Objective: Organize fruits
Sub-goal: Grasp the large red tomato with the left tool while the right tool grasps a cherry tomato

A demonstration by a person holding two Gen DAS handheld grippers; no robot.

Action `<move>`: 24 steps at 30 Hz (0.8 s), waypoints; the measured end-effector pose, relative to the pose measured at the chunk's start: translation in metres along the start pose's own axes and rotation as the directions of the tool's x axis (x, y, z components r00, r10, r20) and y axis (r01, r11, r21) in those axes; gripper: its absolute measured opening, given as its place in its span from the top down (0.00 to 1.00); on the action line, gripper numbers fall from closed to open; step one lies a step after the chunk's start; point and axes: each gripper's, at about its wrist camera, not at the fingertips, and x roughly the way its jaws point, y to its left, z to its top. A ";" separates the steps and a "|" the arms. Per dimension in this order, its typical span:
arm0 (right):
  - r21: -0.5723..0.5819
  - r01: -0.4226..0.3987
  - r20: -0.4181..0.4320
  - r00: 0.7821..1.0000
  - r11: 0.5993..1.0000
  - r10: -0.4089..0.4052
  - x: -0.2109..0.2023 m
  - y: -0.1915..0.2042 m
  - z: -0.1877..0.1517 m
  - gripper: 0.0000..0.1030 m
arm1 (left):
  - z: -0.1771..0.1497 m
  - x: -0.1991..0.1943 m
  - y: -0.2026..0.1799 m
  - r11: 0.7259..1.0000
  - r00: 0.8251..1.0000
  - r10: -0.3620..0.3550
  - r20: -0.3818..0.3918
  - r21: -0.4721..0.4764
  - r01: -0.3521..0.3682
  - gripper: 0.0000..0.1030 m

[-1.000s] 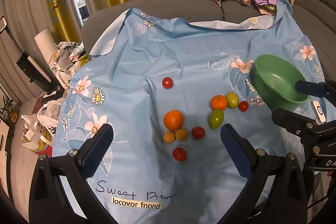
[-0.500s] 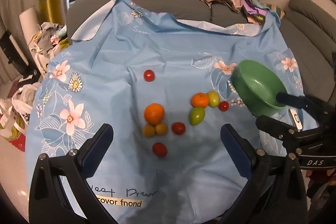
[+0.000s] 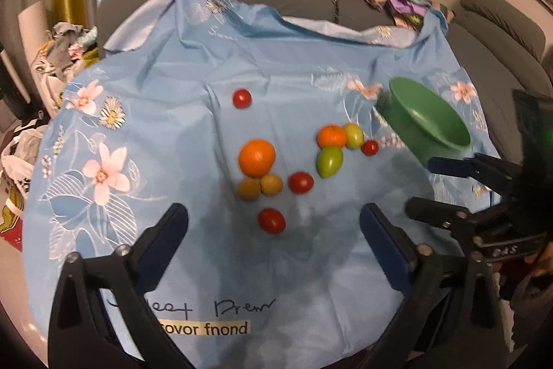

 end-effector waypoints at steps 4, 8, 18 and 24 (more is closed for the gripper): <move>0.036 -0.068 -0.031 0.997 0.997 0.069 0.023 -0.003 -0.005 0.20 | -0.005 0.016 -0.003 0.999 0.999 -0.022 -0.043 0.029 0.023 0.21; 0.051 -0.131 -0.042 0.990 0.990 0.133 0.041 -0.002 -0.003 0.32 | -0.004 0.035 0.003 0.999 0.995 -0.045 -0.088 0.019 0.046 0.34; 0.014 -0.201 -0.106 0.974 0.979 0.201 0.096 0.004 0.018 0.51 | -0.006 0.073 0.002 0.996 0.986 -0.017 -0.165 0.087 0.031 0.56; -0.011 -0.189 -0.124 0.975 0.982 0.186 0.117 0.007 0.030 0.59 | -0.006 0.092 0.008 0.994 0.975 0.016 -0.221 0.107 0.007 0.64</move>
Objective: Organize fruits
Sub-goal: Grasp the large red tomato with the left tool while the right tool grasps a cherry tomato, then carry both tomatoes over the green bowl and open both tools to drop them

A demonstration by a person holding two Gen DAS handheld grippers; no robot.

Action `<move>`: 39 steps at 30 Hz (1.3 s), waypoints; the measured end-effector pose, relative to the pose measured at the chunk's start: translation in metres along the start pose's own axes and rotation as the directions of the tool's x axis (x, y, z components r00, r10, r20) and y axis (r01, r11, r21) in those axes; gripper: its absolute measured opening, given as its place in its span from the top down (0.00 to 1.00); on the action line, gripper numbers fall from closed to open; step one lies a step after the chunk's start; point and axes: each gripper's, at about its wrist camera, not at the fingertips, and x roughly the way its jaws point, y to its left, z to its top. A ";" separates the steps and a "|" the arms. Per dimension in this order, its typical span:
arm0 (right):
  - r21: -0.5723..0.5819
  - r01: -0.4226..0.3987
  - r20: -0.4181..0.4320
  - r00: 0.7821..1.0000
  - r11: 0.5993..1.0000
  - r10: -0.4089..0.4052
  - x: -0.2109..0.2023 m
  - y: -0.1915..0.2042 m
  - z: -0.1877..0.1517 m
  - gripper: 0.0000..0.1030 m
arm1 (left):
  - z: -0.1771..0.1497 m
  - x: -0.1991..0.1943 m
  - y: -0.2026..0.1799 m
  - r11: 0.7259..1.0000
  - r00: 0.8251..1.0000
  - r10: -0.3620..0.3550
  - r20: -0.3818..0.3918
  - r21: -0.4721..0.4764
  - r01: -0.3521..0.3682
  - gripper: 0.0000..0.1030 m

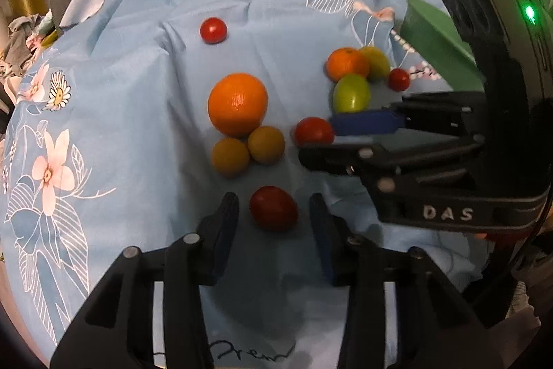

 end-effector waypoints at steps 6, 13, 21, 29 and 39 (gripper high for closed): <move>-0.029 0.015 -0.008 1.000 0.999 -0.015 0.008 0.005 0.006 0.63 | 0.003 0.007 0.000 0.999 1.000 0.027 -0.012 0.018 -0.027 0.66; -0.015 0.035 -0.004 0.999 0.999 -0.035 0.004 0.003 0.004 0.72 | 0.002 0.009 -0.003 0.998 0.999 0.046 0.007 0.032 -0.046 0.73; 0.036 0.015 0.053 0.998 0.999 -0.017 -0.025 0.001 -0.009 0.72 | 0.002 -0.009 -0.007 1.000 0.999 -0.017 0.029 -0.007 0.018 0.73; 0.092 0.017 0.141 0.990 0.996 -0.030 -0.071 -0.010 -0.025 0.72 | 0.015 -0.040 -0.027 0.998 0.994 -0.058 0.093 0.012 0.057 0.73; 0.178 0.063 0.277 0.954 0.982 -0.112 -0.135 -0.043 -0.044 0.72 | 0.049 -0.058 -0.081 0.990 0.984 -0.098 0.146 0.116 0.082 0.73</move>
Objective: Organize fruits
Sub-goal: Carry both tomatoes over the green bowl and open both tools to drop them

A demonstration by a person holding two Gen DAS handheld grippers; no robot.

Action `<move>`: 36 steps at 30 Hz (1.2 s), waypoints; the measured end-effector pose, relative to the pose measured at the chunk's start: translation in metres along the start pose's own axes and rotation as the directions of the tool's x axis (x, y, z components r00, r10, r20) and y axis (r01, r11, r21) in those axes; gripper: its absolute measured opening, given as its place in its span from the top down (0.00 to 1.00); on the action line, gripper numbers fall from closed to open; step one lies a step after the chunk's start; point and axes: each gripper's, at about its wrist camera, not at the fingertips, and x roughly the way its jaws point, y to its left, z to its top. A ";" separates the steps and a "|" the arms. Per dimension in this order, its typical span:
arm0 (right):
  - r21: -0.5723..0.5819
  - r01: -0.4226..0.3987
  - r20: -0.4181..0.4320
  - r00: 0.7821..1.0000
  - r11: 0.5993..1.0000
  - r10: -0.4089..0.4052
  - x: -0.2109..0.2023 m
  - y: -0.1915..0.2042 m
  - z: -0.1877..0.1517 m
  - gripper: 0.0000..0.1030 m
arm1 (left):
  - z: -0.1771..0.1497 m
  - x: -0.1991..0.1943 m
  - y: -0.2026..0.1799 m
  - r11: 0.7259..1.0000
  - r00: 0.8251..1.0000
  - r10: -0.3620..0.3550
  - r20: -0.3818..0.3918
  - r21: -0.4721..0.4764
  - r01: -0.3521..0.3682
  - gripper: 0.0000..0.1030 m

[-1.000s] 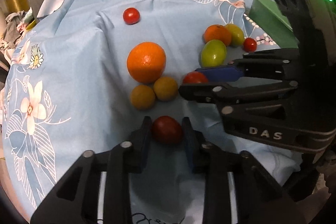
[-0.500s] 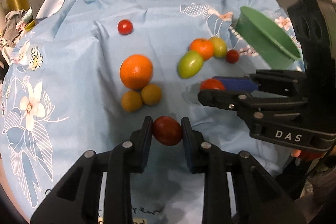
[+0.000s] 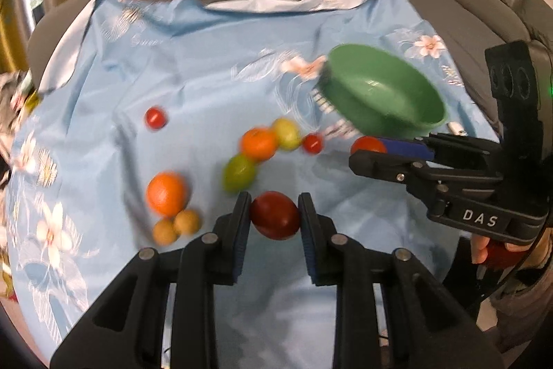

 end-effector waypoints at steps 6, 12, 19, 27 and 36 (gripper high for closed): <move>0.067 0.067 0.080 0.994 0.995 -0.073 -0.034 -0.037 0.001 0.72 | 0.039 0.009 -0.040 0.995 0.996 -0.070 0.054 0.074 0.066 0.73; 0.150 0.136 0.126 0.980 0.979 -0.155 -0.056 -0.077 0.000 0.72 | 0.069 0.030 -0.073 0.980 0.987 -0.148 0.065 0.144 0.137 0.73; 0.220 0.195 0.132 0.965 0.956 -0.227 -0.058 -0.115 -0.005 0.72 | 0.096 0.068 -0.098 0.964 0.979 -0.201 0.023 0.180 0.193 0.73; 0.221 0.245 0.120 0.954 0.944 -0.276 -0.055 -0.130 -0.003 0.72 | 0.108 0.106 -0.116 0.952 0.973 -0.225 -0.047 0.203 0.229 0.73; 0.226 0.262 0.091 0.953 0.938 -0.288 -0.050 -0.132 -0.003 0.72 | 0.105 0.122 -0.114 0.959 0.978 -0.190 -0.091 0.197 0.204 0.73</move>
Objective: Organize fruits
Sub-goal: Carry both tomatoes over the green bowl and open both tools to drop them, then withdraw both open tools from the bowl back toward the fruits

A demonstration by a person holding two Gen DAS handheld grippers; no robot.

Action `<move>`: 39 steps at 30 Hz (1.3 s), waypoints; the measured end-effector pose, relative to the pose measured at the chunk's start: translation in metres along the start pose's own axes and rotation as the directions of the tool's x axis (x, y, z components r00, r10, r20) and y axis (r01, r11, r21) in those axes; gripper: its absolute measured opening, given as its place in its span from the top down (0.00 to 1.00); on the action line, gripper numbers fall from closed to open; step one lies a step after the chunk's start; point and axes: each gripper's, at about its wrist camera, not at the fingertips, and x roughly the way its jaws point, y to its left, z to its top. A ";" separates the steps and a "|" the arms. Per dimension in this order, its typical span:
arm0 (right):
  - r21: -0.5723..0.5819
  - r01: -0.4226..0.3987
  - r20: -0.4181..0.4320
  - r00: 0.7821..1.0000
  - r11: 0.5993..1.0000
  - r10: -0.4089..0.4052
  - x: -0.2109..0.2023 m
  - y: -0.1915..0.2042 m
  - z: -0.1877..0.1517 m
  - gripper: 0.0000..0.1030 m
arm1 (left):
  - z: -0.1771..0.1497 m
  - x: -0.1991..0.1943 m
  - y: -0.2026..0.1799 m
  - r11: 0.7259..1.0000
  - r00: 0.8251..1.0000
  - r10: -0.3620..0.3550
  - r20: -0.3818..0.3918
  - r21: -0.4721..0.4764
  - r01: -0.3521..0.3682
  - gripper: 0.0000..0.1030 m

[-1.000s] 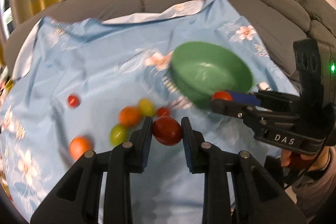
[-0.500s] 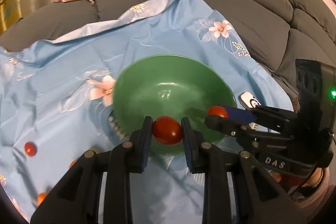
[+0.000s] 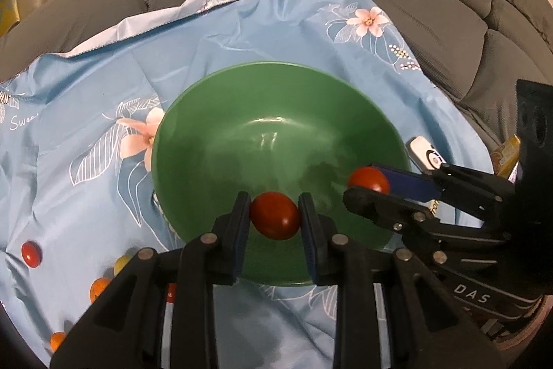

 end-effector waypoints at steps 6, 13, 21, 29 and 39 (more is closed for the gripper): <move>-0.021 0.038 0.001 0.999 0.999 -0.038 -0.005 0.004 0.002 0.71 | -0.001 -0.004 0.004 1.000 1.000 0.003 0.004 -0.027 -0.003 0.44; -0.004 0.043 0.017 0.999 0.999 -0.043 -0.019 0.006 0.000 0.70 | -0.012 -0.022 0.005 0.999 1.000 -0.002 0.024 -0.051 0.003 0.29; -0.022 -0.001 0.007 1.000 1.000 0.001 -0.030 0.026 -0.011 0.69 | -0.054 -0.051 0.017 0.985 0.998 -0.068 0.008 -0.156 0.068 0.16; -0.079 -0.053 -0.022 0.998 0.995 0.052 -0.036 0.060 -0.022 0.69 | -0.100 -0.081 0.039 0.908 0.979 -0.200 0.048 -0.367 0.204 0.15; -0.170 -0.117 -0.056 0.992 0.979 0.109 -0.041 0.105 -0.038 0.69 | -0.135 -0.142 0.069 0.841 0.973 -0.071 0.221 -0.511 0.178 0.01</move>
